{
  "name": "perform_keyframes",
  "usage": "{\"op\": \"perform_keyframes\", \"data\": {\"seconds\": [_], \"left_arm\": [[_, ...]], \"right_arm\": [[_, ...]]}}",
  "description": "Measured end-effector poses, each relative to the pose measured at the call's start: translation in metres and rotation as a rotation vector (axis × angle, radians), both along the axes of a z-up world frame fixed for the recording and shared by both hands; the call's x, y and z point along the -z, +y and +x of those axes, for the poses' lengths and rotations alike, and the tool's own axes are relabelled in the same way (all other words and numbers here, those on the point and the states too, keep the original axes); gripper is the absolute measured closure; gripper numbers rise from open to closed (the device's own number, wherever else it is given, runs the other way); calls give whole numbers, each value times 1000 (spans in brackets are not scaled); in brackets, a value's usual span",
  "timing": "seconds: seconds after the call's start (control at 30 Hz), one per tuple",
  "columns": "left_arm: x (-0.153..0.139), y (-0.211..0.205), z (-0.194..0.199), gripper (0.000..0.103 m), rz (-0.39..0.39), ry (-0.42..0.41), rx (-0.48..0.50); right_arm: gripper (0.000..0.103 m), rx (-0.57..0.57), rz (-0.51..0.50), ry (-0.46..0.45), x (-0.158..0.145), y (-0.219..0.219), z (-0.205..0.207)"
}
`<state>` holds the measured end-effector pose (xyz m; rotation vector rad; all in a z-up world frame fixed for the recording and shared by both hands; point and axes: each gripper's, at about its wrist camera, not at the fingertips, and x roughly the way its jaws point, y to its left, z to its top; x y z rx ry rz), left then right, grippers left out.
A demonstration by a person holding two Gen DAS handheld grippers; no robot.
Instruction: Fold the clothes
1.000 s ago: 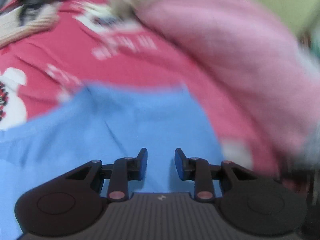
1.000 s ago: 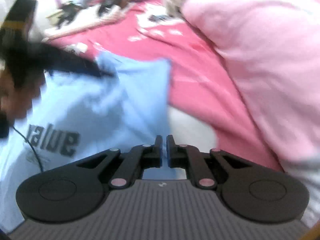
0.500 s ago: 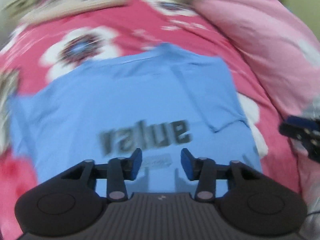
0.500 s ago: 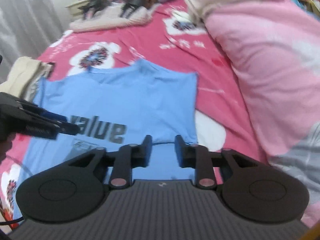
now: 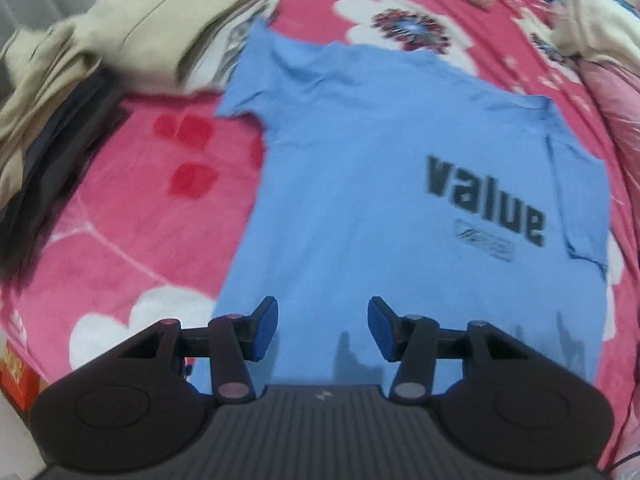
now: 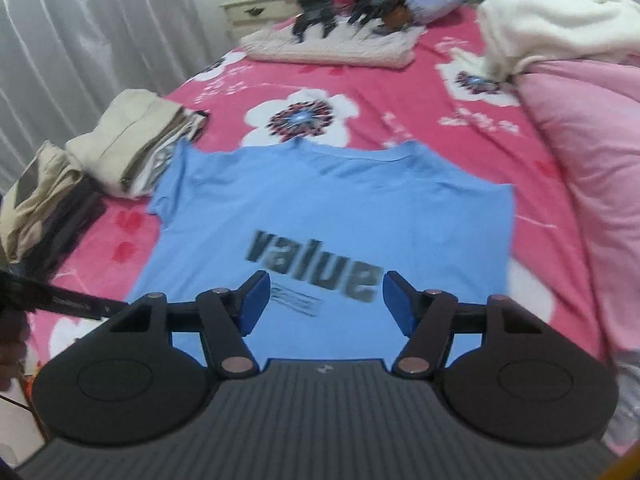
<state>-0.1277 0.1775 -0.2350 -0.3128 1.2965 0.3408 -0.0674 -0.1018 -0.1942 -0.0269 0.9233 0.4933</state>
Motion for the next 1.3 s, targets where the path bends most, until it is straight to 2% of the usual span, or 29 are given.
{"op": "perform_keyframes", "data": {"seconds": [0.07,0.23,0.33,0.5,0.57,0.63,0.73,0.93,1.03,1.07,1.17,1.3], "left_arm": [[4,11,-2,52,5,4,-20],[6,52,0,52,4,-53,-86],[7,82,9,53,-1,-87,-124],[19,137,36,58,-37,-180,-220],[28,155,51,62,-25,-208,-260],[38,171,66,63,-24,-224,-287],[55,191,82,65,-63,-231,-325],[73,200,97,68,-96,-247,-309],[79,196,97,71,-107,-255,-273],[81,195,97,74,-110,-253,-269],[89,193,96,85,-117,-247,-268],[90,193,94,100,-127,-286,-266]], "right_arm": [[40,-2,27,17,0,11,2],[40,-61,26,43,5,55,17],[40,-85,65,67,6,86,29],[41,-128,141,120,19,151,61],[42,-135,174,144,26,178,78],[43,-139,193,160,33,203,93],[44,-131,213,178,39,235,113],[49,-145,223,225,54,278,137],[61,-174,192,244,68,304,148],[66,-185,175,247,73,312,152],[69,-199,138,260,89,335,166],[70,-200,105,289,107,355,182]]}}
